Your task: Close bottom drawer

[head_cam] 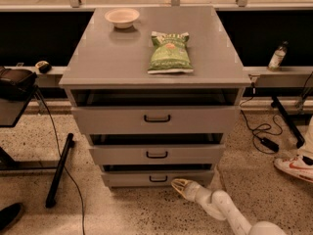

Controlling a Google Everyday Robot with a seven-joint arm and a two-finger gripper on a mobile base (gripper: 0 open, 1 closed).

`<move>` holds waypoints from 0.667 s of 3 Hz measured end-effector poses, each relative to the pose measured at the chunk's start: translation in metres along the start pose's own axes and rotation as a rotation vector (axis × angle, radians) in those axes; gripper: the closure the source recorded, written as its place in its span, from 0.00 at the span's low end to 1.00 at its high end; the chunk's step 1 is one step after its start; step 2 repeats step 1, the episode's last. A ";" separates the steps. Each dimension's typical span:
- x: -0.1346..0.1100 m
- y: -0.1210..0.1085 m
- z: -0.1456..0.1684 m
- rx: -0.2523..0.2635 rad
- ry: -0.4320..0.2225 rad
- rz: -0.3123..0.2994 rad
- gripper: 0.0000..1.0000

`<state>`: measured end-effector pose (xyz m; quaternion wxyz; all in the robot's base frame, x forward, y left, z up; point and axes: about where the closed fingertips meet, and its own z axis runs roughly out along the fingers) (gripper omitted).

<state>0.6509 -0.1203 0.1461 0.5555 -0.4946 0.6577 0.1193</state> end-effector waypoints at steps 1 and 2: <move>0.014 0.021 -0.034 -0.090 -0.030 0.007 1.00; 0.014 0.021 -0.034 -0.090 -0.030 0.007 1.00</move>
Offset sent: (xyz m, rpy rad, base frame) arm 0.0000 0.0000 0.0000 0.0000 0.0000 0.0000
